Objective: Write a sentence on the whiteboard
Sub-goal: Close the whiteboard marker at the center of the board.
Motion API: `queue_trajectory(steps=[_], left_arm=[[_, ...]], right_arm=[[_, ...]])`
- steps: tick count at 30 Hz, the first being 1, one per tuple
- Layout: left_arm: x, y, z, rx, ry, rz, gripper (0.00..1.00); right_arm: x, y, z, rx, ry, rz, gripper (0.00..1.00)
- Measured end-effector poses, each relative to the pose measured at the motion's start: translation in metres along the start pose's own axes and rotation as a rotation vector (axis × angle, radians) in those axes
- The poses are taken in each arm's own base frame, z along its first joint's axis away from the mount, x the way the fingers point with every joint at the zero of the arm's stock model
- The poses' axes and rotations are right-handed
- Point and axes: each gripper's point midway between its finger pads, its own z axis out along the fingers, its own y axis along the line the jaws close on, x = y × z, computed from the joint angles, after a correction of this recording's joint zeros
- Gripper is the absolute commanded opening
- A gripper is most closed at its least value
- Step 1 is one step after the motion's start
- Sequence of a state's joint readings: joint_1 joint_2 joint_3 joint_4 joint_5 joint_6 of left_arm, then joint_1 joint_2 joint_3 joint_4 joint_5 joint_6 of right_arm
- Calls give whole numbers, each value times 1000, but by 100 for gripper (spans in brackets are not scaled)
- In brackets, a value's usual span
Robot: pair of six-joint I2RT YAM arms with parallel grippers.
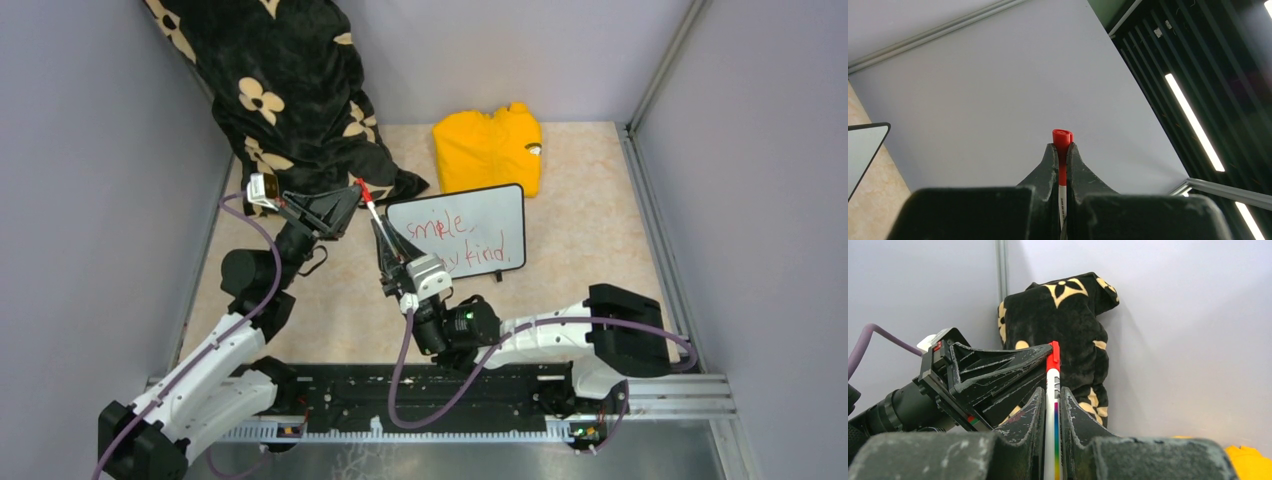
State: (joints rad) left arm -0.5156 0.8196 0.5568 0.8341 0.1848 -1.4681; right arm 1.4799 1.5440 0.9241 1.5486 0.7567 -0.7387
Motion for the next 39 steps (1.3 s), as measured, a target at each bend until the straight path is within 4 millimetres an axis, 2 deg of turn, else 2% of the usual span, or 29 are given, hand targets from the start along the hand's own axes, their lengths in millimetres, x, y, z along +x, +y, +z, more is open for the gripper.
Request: queue_trajectory(steps=[13,25,32,33,38,39], left_arm=[[3,1,1,0,-7,14,0],[9,-1,7,0,-91,17,0],[6,-3,2,7,-135,24,0],[5,-4,0,10,-141,28,3],[3,-11,-12,17,-165,59,37],[11,-12,-15,21,-126,60,45]], right_arm=[[1,-1,1,3,-1,-11,0],[-3,-6,4,30,4,-12,0],[-4,-5,5,29,0,-8,0],[-5,-3,5,23,-4,-4,0],[-7,6,1,-26,-26,12,0],[-7,7,0,-35,-31,14,0]])
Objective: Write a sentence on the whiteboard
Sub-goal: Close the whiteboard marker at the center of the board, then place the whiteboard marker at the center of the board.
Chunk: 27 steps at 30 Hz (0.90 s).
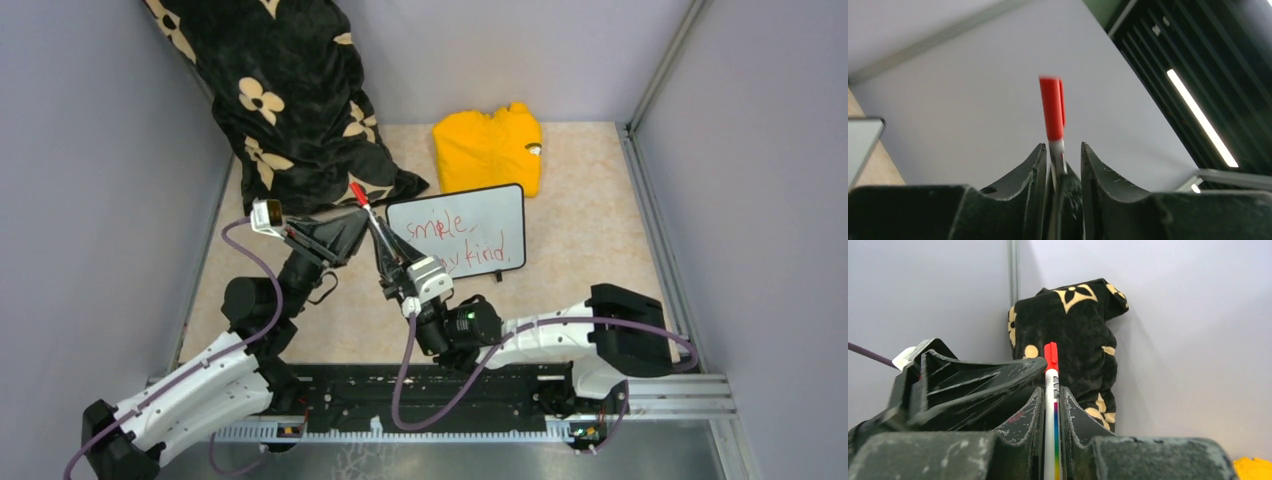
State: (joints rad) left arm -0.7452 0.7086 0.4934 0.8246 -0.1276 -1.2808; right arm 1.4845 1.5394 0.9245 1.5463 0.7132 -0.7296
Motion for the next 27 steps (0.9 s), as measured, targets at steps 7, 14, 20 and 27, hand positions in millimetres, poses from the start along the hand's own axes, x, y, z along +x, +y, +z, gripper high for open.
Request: queue_trajectory(steps=[7,14,20,27], left_arm=[[32,-1,-18,5,152,25,76],[38,3,-19,3,184,52,67],[37,1,-20,11,183,63,57],[36,0,-22,18,181,79,41]], right_arm=[[-4,-11,-10,-16,10,42,0],[-21,-7,-16,-95,23,165,0],[-19,2,-24,-167,56,222,0],[-4,13,-36,-228,117,250,0]])
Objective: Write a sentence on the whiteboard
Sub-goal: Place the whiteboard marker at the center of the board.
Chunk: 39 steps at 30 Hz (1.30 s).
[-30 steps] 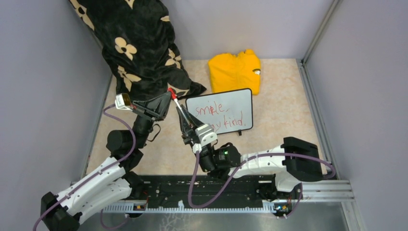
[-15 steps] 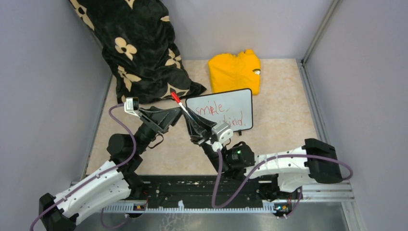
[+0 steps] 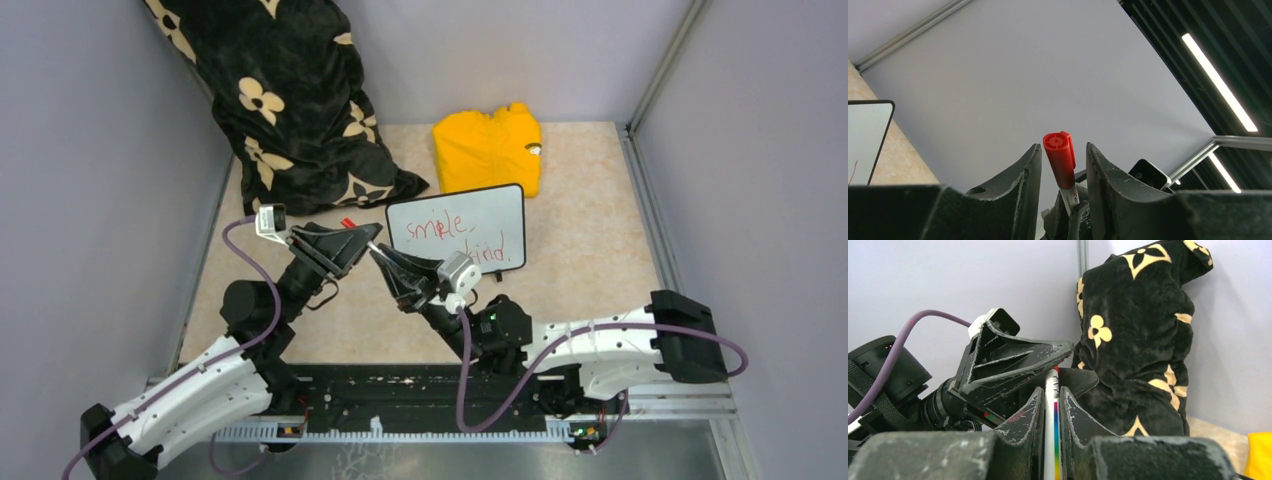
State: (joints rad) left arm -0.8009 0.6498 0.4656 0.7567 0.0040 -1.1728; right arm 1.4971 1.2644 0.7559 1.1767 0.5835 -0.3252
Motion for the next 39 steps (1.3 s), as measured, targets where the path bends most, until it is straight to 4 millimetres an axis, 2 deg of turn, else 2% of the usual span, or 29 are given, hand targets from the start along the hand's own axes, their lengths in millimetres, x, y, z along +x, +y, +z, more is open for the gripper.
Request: queue_trajectory(steps=[5,6,9,11,13,14,18,22,26,28,30,32,36,39], left_arm=[[0,6,-1,-16,-3,2,3],[-1,4,-2,-13,-9,-1,0],[-1,5,-5,-30,-7,5,0],[-4,12,-8,-67,-23,35,0],[-10,31,-12,-161,-51,92,0],[-14,42,-15,-226,-64,127,0],[-39,77,-28,-483,-124,288,0],[-48,123,-49,-728,-105,433,0],[-40,192,-85,-1010,28,555,0],[-37,228,-109,-1163,110,588,2],[-38,252,-132,-1280,170,591,7],[-43,267,-148,-1354,205,579,12],[-48,288,-168,-1436,247,530,19],[-38,308,-182,-1495,325,495,25]], right_arm=[[7,1,-3,-8,25,12,0],[9,1,-5,-11,34,13,3],[13,4,-7,-28,59,21,38],[19,4,-11,-36,98,23,55],[26,3,-17,-42,152,14,71],[29,2,-20,-43,176,14,75],[44,-13,-41,-18,299,3,76],[72,-35,-76,36,439,0,76],[97,-61,-110,106,556,-17,76],[100,-70,-120,131,581,-17,76],[98,-77,-127,153,588,-10,76],[94,-83,-129,171,581,0,76],[87,-89,-131,192,568,6,76],[87,-93,-132,205,571,-4,76]])
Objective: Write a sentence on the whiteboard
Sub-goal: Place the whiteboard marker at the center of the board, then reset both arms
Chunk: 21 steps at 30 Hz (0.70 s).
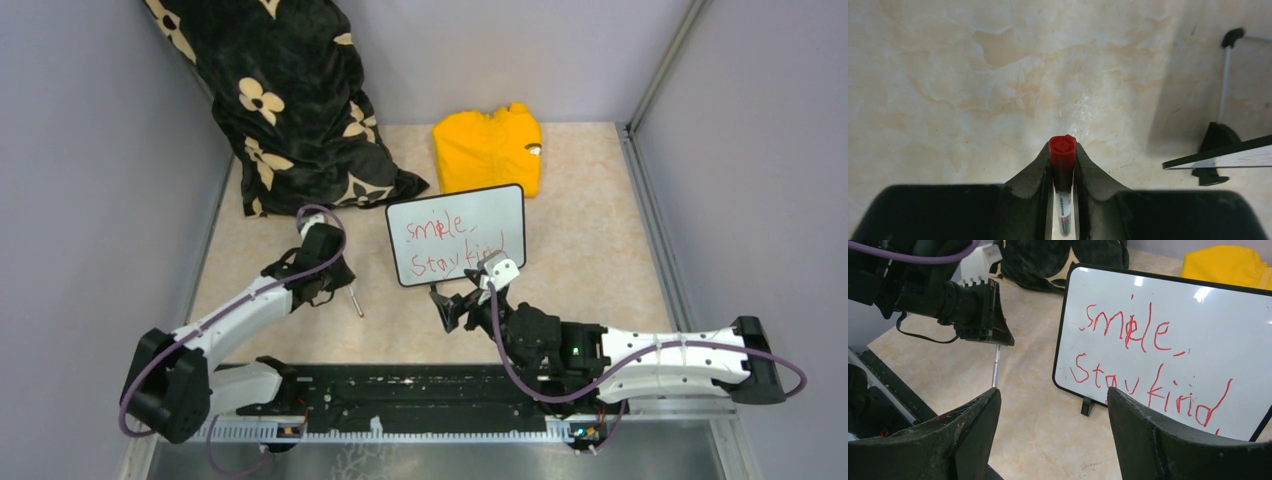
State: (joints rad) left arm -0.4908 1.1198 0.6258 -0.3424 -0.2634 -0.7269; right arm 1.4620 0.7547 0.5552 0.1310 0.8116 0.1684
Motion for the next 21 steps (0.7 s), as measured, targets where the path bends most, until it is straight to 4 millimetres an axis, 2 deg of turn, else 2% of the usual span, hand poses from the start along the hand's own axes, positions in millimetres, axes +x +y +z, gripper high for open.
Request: queue_trajectory(steps=[2,5,14,21], left_arm=[[14,4,9,-18,54,20,32],[22,7,16,-29,89,36,44],[21,7,25,-29,89,42,73],[14,5,14,-32,78,27,94]], right_arm=[[1,-1,0,3,4,-5,76],[2,-2,0,6,6,-8,76],[4,-5,-1,19,14,-18,76],[1,-10,-3,32,7,-13,76]])
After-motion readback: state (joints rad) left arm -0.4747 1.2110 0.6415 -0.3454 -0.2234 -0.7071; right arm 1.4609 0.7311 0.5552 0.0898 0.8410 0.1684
